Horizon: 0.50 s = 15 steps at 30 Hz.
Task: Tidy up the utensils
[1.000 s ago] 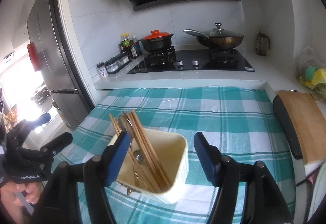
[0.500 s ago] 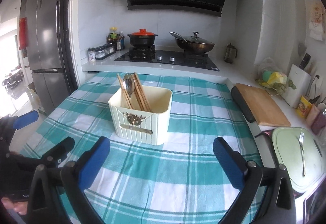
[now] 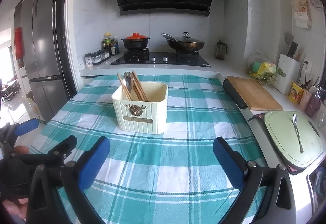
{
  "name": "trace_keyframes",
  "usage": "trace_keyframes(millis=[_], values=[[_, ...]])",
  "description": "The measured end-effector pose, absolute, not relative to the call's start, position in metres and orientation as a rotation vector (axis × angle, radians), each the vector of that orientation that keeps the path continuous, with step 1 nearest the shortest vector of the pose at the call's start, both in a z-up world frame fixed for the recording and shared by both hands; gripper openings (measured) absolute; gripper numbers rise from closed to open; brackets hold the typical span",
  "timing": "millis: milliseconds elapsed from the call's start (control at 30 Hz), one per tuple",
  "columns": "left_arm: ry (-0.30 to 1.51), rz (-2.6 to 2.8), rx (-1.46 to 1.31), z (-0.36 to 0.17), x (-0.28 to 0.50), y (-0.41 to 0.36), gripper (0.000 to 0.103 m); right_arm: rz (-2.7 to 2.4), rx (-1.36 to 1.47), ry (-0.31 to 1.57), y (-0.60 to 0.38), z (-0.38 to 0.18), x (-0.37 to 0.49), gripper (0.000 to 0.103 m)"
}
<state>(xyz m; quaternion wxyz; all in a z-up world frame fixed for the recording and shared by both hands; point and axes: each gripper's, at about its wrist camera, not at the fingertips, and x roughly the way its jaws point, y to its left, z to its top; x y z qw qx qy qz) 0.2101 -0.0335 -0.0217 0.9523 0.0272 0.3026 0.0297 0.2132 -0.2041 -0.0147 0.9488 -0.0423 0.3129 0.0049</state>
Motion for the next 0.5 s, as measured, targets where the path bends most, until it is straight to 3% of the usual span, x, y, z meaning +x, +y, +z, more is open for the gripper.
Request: trace_keyframes(millis=[500], values=[[0.642,0.078,0.027,-0.026,0.213,-0.024,0.103,0.003,-0.101,0.650,-0.205,-0.019,0.207,0.103]])
